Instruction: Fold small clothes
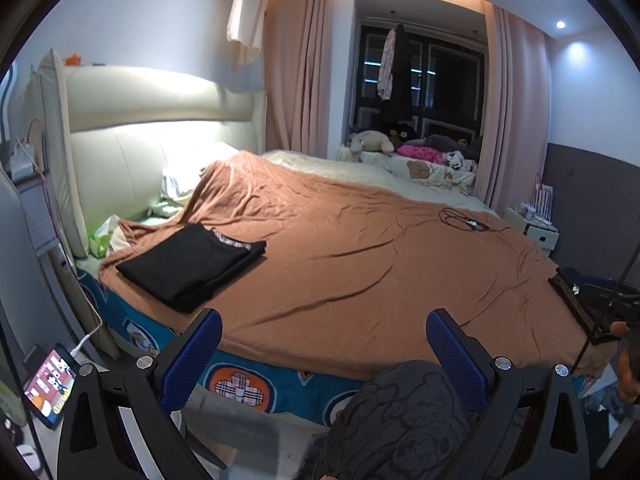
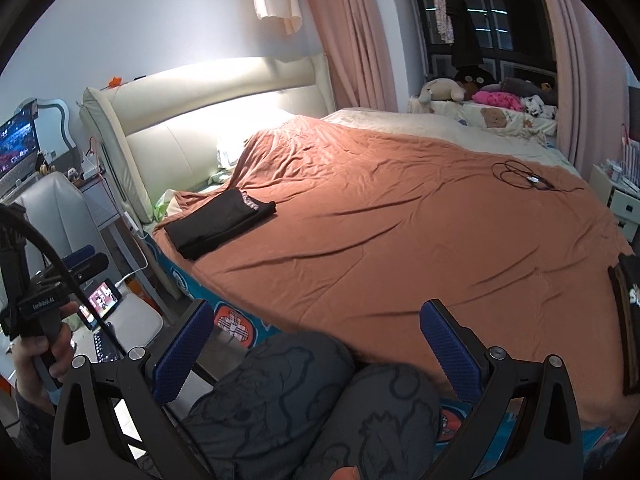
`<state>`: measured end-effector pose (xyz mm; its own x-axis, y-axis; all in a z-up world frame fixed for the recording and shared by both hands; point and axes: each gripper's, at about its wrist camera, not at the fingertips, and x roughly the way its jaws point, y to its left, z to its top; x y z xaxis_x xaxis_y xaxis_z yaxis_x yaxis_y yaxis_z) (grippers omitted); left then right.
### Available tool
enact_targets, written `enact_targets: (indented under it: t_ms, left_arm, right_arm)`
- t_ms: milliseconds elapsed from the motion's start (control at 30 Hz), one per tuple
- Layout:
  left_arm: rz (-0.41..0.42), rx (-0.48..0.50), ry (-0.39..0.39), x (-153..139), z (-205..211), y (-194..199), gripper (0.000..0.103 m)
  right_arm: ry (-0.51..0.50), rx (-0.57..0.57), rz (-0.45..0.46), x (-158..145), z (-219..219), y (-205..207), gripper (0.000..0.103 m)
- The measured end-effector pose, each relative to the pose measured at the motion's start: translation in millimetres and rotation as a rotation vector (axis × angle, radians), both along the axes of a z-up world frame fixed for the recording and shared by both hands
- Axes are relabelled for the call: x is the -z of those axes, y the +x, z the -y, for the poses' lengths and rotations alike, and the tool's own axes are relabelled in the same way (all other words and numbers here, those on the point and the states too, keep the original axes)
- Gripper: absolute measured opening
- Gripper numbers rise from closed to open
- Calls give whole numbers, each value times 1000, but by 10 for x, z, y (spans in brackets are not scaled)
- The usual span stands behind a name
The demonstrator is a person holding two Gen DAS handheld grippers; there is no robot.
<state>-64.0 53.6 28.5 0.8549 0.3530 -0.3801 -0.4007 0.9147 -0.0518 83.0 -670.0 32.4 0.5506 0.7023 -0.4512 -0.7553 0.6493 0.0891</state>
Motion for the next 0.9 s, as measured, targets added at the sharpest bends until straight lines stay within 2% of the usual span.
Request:
enact_targets:
  t_ms: [233,467,900]
  left_arm:
    - [13,19,46,138,263,-40,102]
    - [28,32,49,248,366,-69,102]
    - [34,61,28,314,419,-154,102]
  right_arm:
    - [13,54,41,210,161,-185,103]
    - [38,70,40,419,198,-263,103]
    - [45,94,35,547,254,-274,103]
